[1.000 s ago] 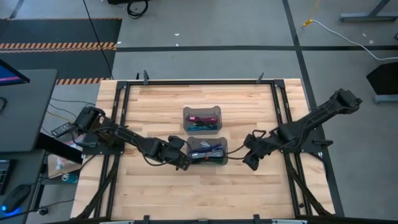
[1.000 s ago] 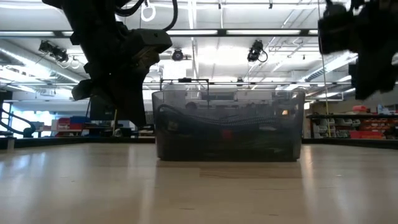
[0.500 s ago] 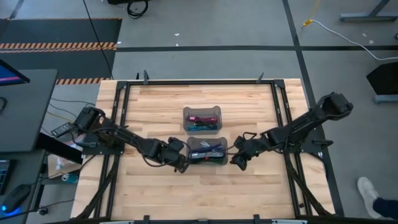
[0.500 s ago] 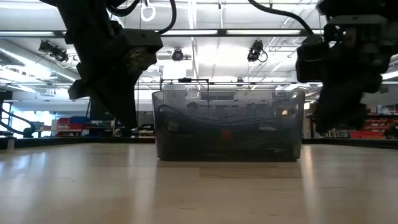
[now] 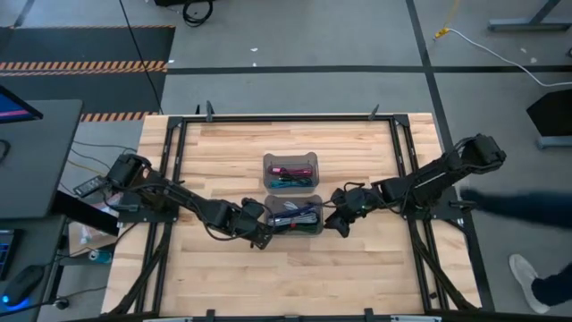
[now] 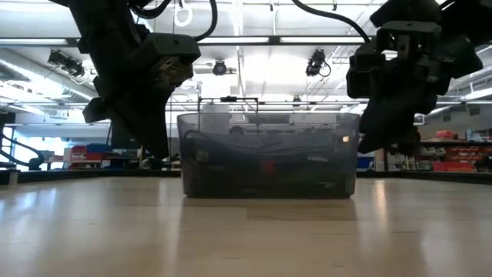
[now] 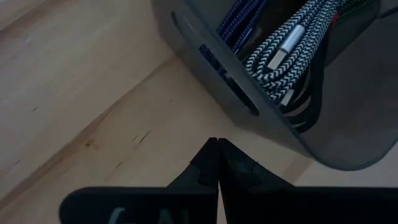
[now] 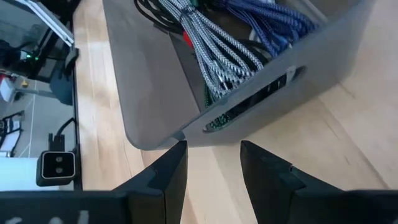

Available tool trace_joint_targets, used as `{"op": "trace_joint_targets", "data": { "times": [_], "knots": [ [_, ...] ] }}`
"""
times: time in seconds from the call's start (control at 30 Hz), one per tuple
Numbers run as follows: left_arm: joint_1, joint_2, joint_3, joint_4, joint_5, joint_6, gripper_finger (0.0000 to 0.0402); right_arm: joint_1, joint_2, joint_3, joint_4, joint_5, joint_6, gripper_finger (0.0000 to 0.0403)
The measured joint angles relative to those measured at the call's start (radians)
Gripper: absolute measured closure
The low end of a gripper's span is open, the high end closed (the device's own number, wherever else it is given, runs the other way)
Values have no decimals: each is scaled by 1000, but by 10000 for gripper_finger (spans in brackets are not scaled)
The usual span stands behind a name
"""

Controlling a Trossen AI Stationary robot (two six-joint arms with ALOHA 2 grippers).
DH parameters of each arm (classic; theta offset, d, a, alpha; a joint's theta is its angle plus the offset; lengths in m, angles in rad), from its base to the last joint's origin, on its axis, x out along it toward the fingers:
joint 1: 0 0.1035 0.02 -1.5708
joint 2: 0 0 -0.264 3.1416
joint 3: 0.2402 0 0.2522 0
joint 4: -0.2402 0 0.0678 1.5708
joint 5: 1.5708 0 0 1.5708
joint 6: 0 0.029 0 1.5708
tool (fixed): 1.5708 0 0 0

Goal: Pick and place USB-C Cables
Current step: Adjust the bottom black transparent bin, then return to Home Position

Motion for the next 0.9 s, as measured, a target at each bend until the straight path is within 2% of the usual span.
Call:
{"op": "trace_joint_targets", "data": {
  "times": [0.3,0.47,0.57,0.67,0.8,0.9],
  "knots": [
    [0,0,0,1,0,-7,397,-34,-2,0,25,-45,-36,247],
    [0,-3,0,6,-16,31,397,-29,-55,0,90,-59,-85,247],
    [0,-42,0,7,-32,92,397,-29,-132,0,146,-57,-160,247],
    [0,-109,0,-17,-96,154,397,-37,-248,0,153,-54,-248,247],
    [1,-253,0,-101,-225,223,397,-46,-429,0,121,-98,-415,247],
    [1,-374,0,-171,-283,233,397,-45,-562,0,88,-103,-485,247]
  ]
}}
